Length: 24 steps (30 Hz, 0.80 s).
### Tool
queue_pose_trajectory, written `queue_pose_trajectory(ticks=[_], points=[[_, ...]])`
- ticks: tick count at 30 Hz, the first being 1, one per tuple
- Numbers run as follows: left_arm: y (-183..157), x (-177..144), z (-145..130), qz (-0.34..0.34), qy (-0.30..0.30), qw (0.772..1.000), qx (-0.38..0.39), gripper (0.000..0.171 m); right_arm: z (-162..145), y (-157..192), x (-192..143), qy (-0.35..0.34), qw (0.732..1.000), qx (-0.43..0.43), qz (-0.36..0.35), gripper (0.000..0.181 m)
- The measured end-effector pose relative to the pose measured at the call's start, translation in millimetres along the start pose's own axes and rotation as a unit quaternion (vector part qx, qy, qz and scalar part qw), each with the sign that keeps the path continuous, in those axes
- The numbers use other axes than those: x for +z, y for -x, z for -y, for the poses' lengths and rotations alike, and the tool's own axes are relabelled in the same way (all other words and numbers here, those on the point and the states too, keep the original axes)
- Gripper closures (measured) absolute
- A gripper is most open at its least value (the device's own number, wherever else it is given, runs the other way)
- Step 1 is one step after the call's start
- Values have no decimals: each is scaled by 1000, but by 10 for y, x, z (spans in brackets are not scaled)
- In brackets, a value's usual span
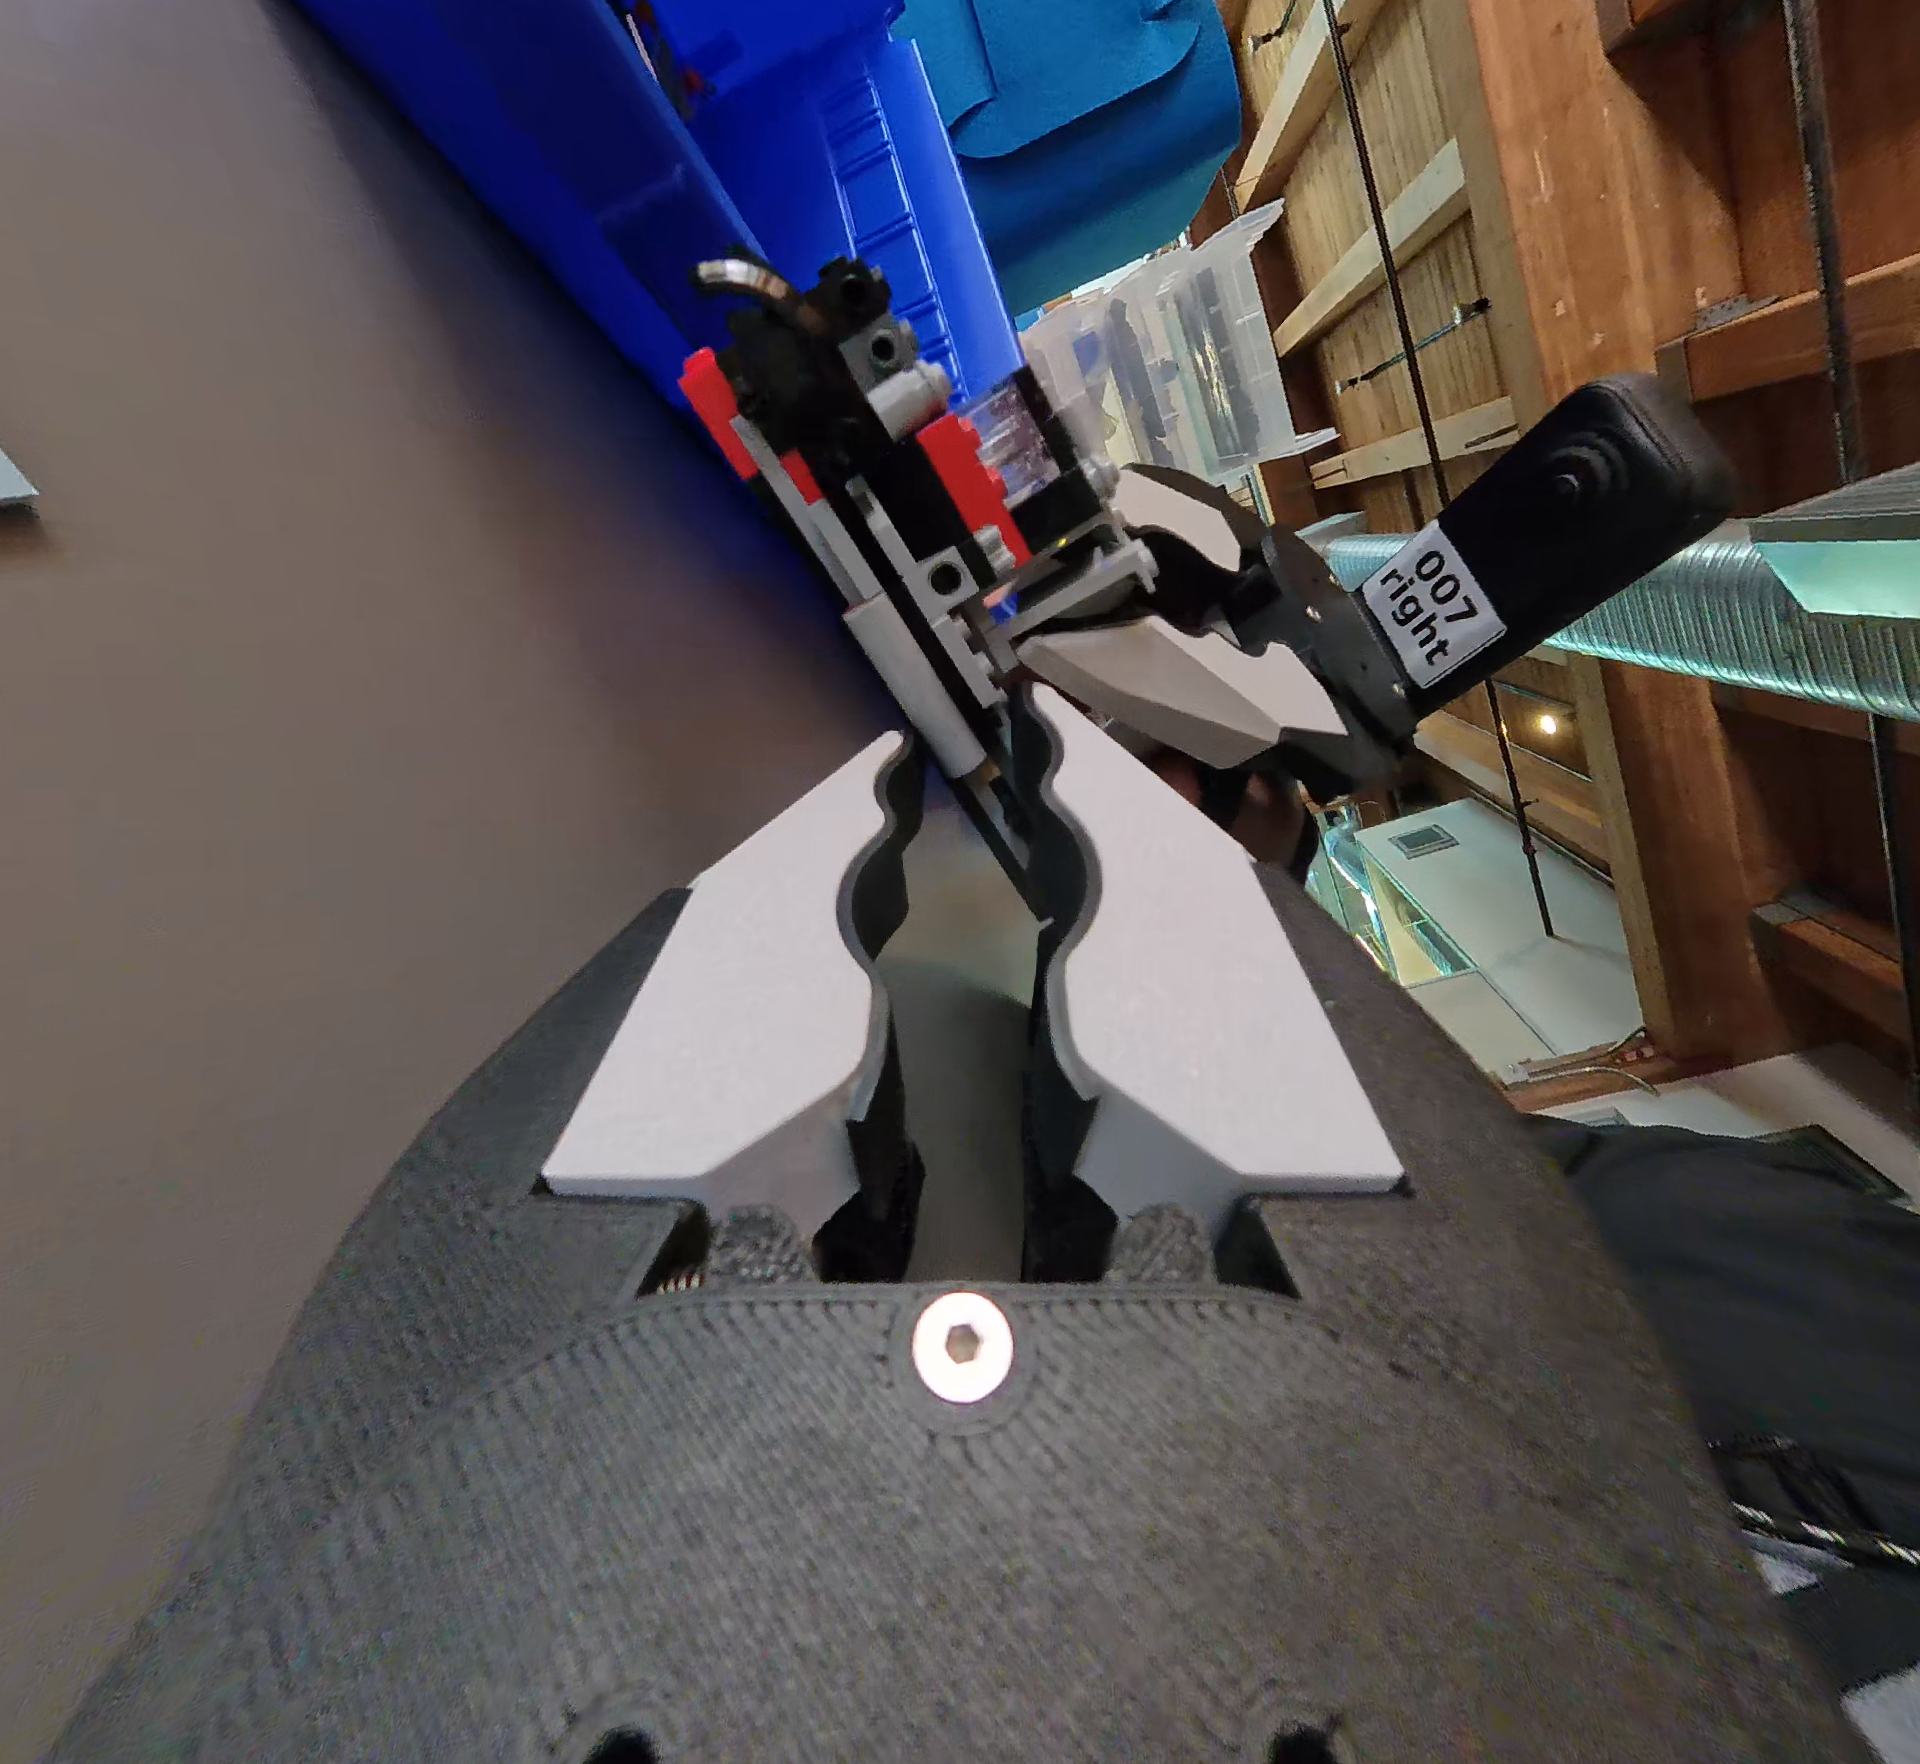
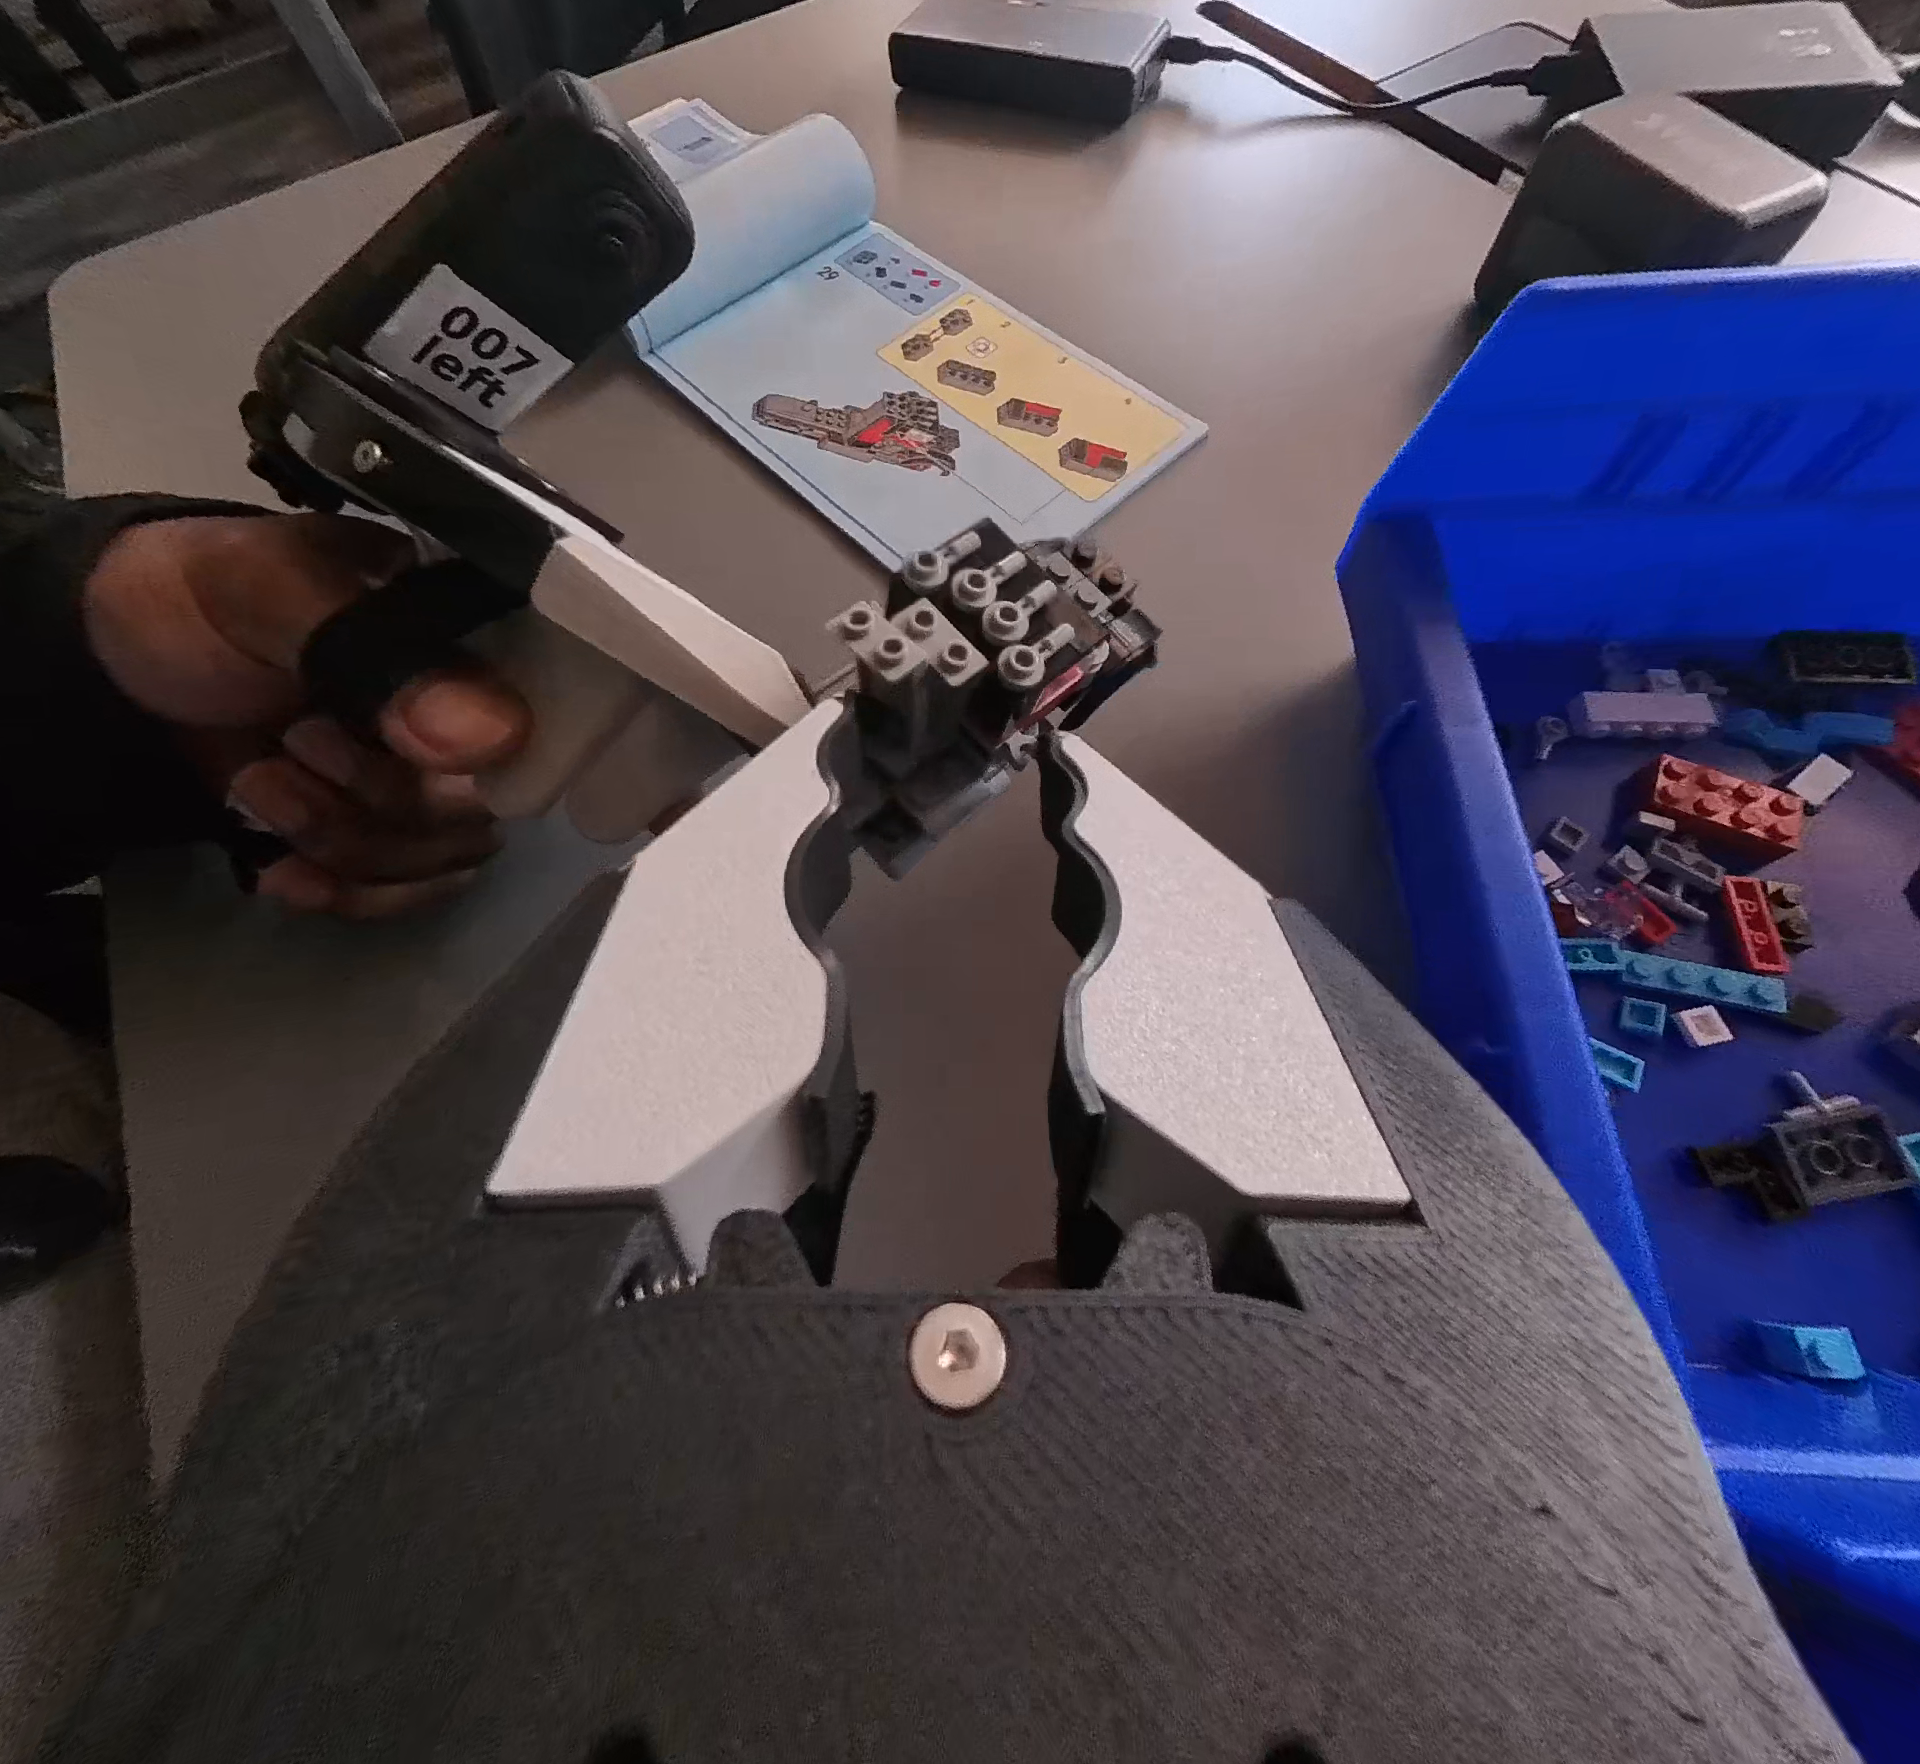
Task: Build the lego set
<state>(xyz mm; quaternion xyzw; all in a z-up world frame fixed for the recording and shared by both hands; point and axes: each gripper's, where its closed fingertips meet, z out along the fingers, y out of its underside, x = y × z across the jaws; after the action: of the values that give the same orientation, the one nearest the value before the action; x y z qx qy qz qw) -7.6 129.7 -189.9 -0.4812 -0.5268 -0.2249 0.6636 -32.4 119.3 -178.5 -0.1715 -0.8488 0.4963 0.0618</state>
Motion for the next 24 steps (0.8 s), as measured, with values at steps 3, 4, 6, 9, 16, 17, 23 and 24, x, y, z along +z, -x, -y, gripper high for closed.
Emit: queue_pose_trajectory(ticks=[3,4,6,9,16,17,23,24], points=[[-16,-9,12,-6,-3,1000,-1,153,14,-1,-2,-6,1000,10,4,146],[-20,-10,14,-7,-4,1000,0,153,16,-2,-3,-9,1000,15,7,146],[-21,-15,24,-8,-8,1000,-1,153,14,-14,-5,-13,1000,25,11,147],[-31,-23,37,-13,-11,1000,-4,153,18,-29,-15,-21,999,40,17,148],[-48,-25,50,-16,-16,1000,2,153,16,-41,-27,-33,997,60,25,150],[-53,-25,52,-17,-17,1000,3,152,19,-40,-31,-35,997,63,26,150],[-67,-26,55,-19,-19,1000,6,153,21,-29,-36,-44,996,69,28,152],[-70,-27,55,-19,-19,1000,7,153,21,-29,-36,-45,996,70,27,152]])
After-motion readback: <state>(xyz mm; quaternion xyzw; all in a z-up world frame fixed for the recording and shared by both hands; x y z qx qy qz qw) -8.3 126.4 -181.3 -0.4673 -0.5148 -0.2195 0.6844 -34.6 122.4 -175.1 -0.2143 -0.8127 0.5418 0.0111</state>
